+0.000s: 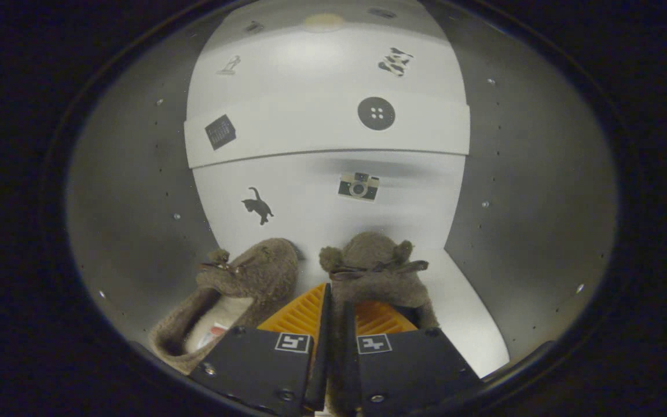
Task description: Open the shoe cabinet door, grab the shoes and put them into the shoe cabinet, then close the shoe cabinet door.
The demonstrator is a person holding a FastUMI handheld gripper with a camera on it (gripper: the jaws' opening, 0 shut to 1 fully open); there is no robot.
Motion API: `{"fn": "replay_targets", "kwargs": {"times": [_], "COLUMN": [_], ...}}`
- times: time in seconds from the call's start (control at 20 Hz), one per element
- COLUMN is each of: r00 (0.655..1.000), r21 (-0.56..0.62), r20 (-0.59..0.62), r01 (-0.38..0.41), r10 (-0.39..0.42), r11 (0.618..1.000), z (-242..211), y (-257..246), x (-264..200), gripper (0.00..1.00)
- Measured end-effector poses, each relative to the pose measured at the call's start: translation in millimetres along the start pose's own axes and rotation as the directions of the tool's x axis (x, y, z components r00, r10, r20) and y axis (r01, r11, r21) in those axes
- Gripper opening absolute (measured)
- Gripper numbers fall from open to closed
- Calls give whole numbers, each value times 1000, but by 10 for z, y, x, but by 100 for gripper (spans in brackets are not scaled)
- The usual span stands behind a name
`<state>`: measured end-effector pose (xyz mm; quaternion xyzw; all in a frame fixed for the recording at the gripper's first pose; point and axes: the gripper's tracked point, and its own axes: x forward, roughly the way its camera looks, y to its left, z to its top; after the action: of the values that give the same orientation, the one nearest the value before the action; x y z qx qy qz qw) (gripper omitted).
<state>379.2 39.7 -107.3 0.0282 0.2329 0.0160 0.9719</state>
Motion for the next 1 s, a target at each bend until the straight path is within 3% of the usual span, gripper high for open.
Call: {"fn": "replay_targets", "kwargs": {"times": [0.05, 0.25, 0.35, 0.4, 0.55, 0.8, 1.0], "r00": [1000, 998, 992, 987, 981, 965, 935], "r21": [-11, -22, -35, -43, -76, -107, -143], "r20": [11, 46, 123, 158, 192, 261, 354], "r01": [0, -37, 12, 20, 26, 24, 67], "r10": [0, 38, -8, -13, -11, 5, -12], "r11": [1000, 999, 999, 999, 997, 994, 987], "z": [13, 46, 172, 218, 230, 298, 334], "y": [-5, 112, 16, 7, -19, -68, -157], "x": [-60, -407, -650, -773, -1141, -2019, -3029], "gripper": [16, 57, 77, 78, 100, 100, 100]}}
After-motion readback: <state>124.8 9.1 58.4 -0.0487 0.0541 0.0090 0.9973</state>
